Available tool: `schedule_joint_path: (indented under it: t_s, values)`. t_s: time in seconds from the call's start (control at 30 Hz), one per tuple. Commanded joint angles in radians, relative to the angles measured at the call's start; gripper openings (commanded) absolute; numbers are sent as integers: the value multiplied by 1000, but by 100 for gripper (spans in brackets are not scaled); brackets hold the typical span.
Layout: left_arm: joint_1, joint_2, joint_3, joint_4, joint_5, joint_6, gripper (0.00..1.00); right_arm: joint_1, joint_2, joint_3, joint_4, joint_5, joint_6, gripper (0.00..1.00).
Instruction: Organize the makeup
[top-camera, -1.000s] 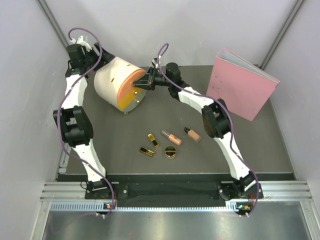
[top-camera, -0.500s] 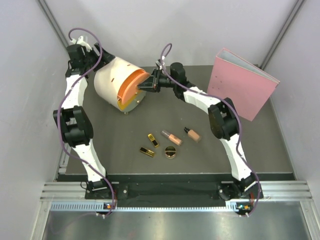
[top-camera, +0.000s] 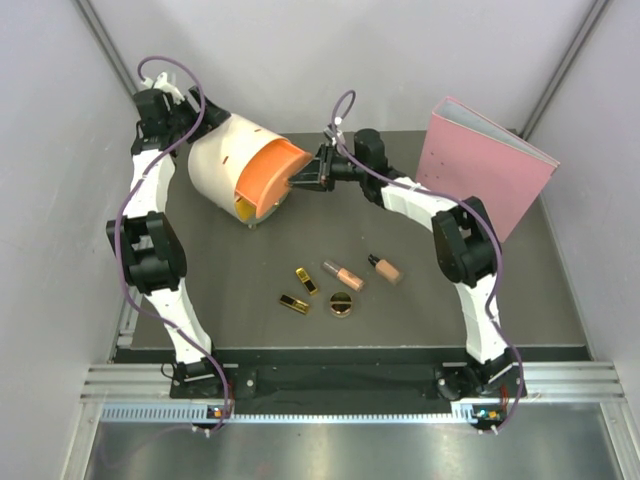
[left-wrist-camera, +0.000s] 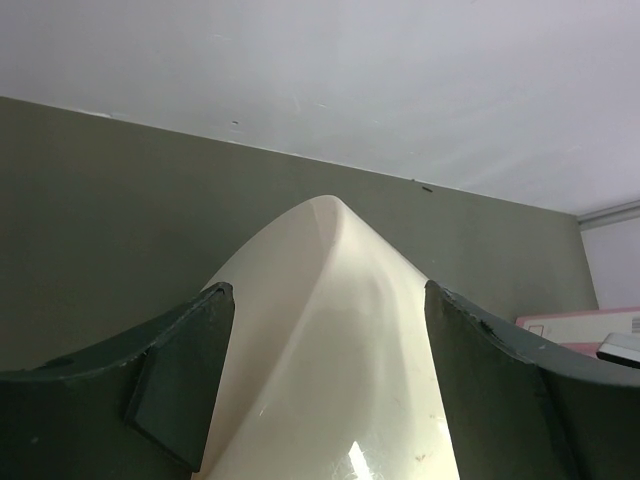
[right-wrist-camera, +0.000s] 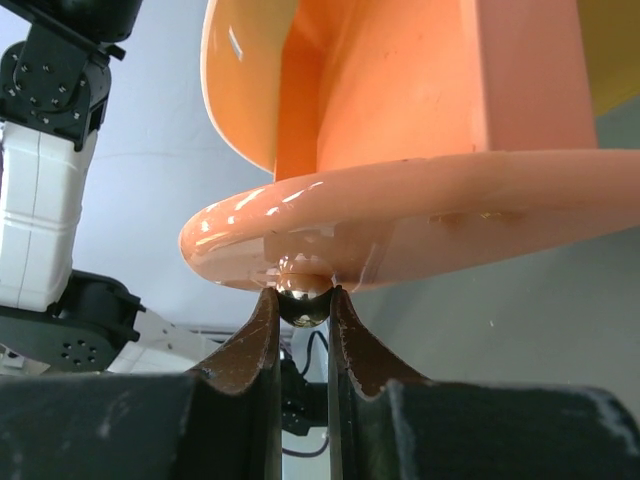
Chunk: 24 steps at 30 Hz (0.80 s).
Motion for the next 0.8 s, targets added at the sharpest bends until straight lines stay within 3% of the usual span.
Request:
schedule_joint_path:
  t_s: [0.0,0.53,0.77]
  values:
    - [-2,-51,-13,17,30,13,82,-15,-67,-41,-23,-1,-59,0]
    - [-1,-71,-39,16,27,25,83,-27,-86,-90,-14,-9,-58,0]
    - [-1,-68,-36,19,27,25,84,-33,-95,-97,-5,-23,-66,29]
